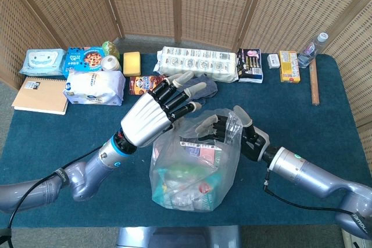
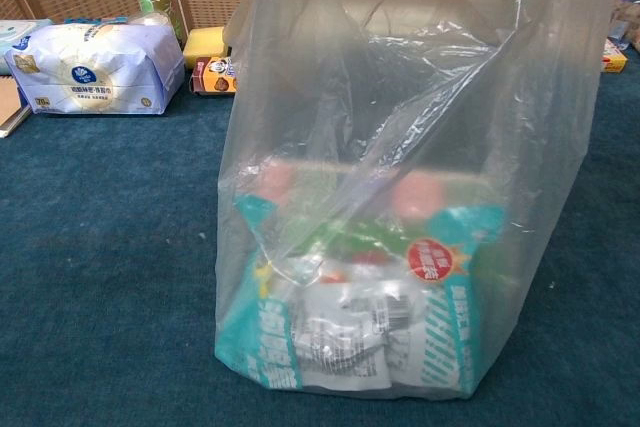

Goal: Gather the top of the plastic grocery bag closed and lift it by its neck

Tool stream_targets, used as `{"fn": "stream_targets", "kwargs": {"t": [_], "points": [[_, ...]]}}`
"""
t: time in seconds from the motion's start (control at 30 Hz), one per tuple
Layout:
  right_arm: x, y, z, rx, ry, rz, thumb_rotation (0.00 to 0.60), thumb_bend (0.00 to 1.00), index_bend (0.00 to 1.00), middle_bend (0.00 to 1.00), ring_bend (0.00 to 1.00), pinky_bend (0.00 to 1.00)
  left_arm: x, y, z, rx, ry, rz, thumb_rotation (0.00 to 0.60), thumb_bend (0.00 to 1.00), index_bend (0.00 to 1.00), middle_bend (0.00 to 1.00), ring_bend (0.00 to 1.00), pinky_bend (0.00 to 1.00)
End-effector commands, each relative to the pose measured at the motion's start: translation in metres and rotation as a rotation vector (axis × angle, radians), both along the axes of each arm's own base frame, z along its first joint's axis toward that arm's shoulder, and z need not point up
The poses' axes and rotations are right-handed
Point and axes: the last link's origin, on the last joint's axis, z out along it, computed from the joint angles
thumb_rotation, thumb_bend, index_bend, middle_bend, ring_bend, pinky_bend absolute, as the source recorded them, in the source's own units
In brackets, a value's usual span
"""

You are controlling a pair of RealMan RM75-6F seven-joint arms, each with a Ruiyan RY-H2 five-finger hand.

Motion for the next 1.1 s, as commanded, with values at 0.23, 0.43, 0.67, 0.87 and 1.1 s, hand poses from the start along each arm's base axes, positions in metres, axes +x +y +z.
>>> {"fn": "stream_targets", "kwargs": {"t": [0.23, 0.43, 0.67, 0.87, 1.1], "points": [[0.007, 0.000, -0.006, 0.001, 0.004, -0.007, 0.108, 0.11, 0.38, 0.37, 0.31, 0.21, 0.006, 0.004, -0.001, 0.006, 0.002, 0.004, 0.600, 0.11, 0.36, 0.20, 0.04, 0.22], [0.012, -0.001, -0.012, 0.003, 0.019, -0.010, 0.108, 0.11, 0.38, 0.37, 0.30, 0.21, 0.011, 0.004, -0.001, 0.003, -0.004, 0.002, 0.600, 0.10, 0.36, 0.20, 0.04, 0.21], [0.015, -0.001, -0.016, -0.001, 0.026, -0.014, 0.112, 0.11, 0.36, 0.36, 0.28, 0.20, 0.012, 0.005, 0.001, 0.009, -0.007, 0.015, 0.600, 0.09, 0.34, 0.20, 0.03, 0.18], [0.016, 0.000, -0.016, -0.003, 0.023, -0.016, 0.106, 0.11, 0.33, 0.32, 0.22, 0.16, 0.012, 0.005, 0.000, 0.014, -0.002, 0.027, 0.600, 0.08, 0.33, 0.19, 0.03, 0.16], [0.017, 0.004, -0.016, 0.019, 0.005, 0.001, 0.086, 0.11, 0.30, 0.31, 0.22, 0.13, 0.010, 0.010, 0.001, 0.033, -0.003, 0.039, 0.600, 0.08, 0.32, 0.19, 0.03, 0.16]]}}
